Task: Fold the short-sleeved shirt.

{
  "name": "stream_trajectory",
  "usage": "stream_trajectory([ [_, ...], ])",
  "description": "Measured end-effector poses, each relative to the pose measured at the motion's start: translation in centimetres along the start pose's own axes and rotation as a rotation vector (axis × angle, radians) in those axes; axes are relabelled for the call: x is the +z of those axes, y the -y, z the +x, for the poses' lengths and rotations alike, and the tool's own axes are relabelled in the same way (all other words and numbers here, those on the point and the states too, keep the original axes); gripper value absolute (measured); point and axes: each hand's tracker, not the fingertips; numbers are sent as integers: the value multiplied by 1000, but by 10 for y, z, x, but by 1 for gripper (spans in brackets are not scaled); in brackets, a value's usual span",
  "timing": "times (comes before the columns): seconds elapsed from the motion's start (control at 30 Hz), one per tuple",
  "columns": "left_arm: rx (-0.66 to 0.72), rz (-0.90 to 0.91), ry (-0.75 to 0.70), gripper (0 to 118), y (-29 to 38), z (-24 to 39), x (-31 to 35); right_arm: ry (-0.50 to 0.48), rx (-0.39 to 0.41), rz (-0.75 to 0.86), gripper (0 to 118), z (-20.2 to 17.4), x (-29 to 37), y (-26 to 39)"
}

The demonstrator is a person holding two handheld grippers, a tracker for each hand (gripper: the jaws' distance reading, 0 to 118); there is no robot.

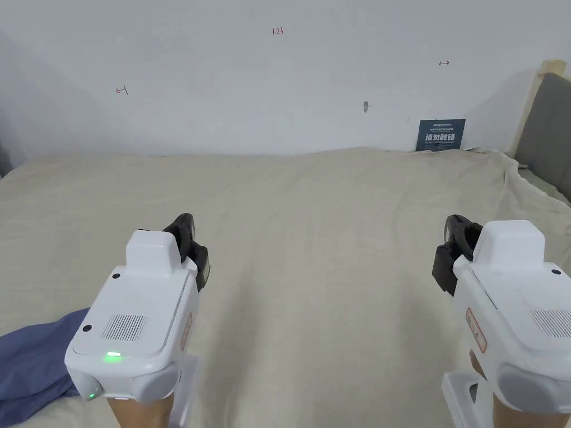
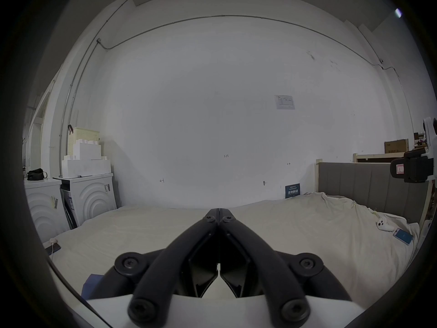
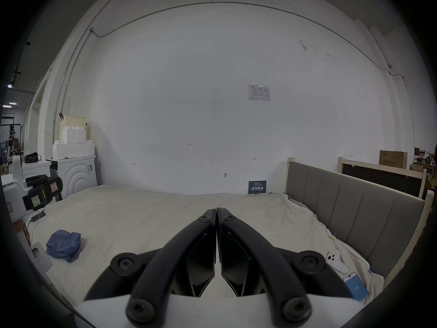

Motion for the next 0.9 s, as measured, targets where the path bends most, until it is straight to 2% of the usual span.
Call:
stream_trajectory([
  [0.1, 3, 0, 2, 0, 0, 0, 0, 1, -3, 1, 0, 15, 2, -2],
  [0.9, 9, -9, 14, 0, 1, 0, 0, 2, 1, 1, 0, 15, 4, -3],
])
